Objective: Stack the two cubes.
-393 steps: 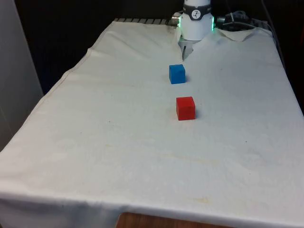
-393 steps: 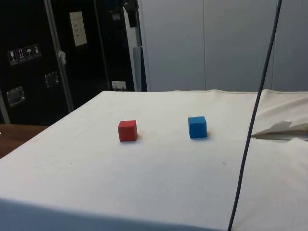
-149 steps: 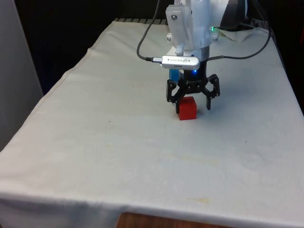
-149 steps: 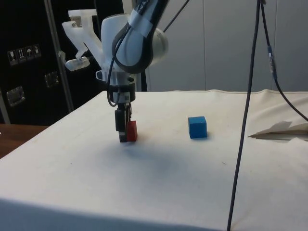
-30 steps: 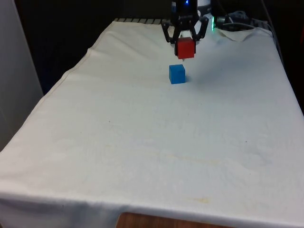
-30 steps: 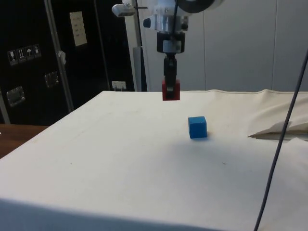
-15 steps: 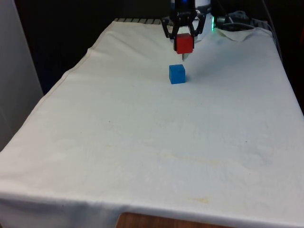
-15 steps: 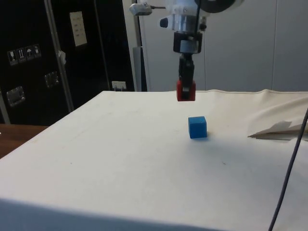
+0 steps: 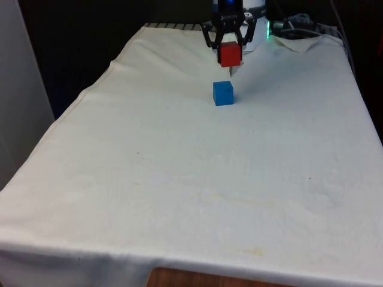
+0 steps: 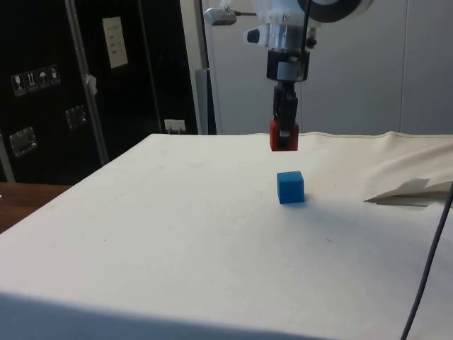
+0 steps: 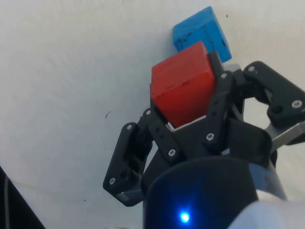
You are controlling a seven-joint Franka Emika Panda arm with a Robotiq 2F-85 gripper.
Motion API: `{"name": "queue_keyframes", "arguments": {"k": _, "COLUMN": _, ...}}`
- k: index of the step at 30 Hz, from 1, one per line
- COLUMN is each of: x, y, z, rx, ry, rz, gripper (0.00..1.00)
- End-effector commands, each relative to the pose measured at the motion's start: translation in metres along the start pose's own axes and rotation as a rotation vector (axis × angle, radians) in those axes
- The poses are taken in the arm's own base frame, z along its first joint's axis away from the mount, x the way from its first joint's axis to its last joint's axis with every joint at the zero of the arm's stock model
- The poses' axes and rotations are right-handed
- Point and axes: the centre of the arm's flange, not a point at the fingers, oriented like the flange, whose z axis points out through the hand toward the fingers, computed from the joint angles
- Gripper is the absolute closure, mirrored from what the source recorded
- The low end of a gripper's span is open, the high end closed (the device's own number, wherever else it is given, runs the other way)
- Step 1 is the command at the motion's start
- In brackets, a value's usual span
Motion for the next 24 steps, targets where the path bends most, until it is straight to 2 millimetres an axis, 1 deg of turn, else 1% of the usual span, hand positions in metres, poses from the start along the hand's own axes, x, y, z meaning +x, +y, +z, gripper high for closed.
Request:
{"name": "queue_keyframes", "arguments": {"k": 1, "x": -0.001, "y": 0.0, "z": 0.0, "rx": 0.0, "ry": 0.003, "rz": 0.001, "gripper": 1.0}}
{"name": "queue_keyframes", "arguments": {"k": 4, "x": -0.001, "y": 0.0, "z": 0.001, "rx": 0.002, "ry": -0.004, "rz": 0.001, "gripper": 1.0}}
{"name": "queue_keyframes", "arguments": {"k": 11, "x": -0.004, "y": 0.001, "z": 0.013, "rx": 0.011, "ry": -0.022, "rz": 0.017, "gripper": 1.0}}
{"name": "queue_keyframes", "arguments": {"k": 12, "x": -0.004, "y": 0.001, "z": 0.011, "rx": 0.011, "ry": -0.027, "rz": 0.012, "gripper": 1.0}}
{"name": "queue_keyframes", "arguments": {"k": 14, "x": -0.004, "y": 0.001, "z": 0.018, "rx": 0.013, "ry": -0.029, "rz": 0.023, "gripper": 1.0}}
{"name": "queue_keyframes", "arguments": {"k": 19, "x": -0.005, "y": 0.001, "z": 0.026, "rx": 0.013, "ry": -0.035, "rz": 0.029, "gripper": 1.0}}
{"name": "queue_keyframes", "arguments": {"k": 20, "x": -0.006, "y": 0.002, "z": 0.025, "rx": 0.012, "ry": -0.045, "rz": 0.024, "gripper": 1.0}}
{"name": "queue_keyframes", "arguments": {"k": 24, "x": -0.004, "y": 0.002, "z": 0.033, "rx": 0.01, "ry": -0.037, "rz": 0.036, "gripper": 1.0}}
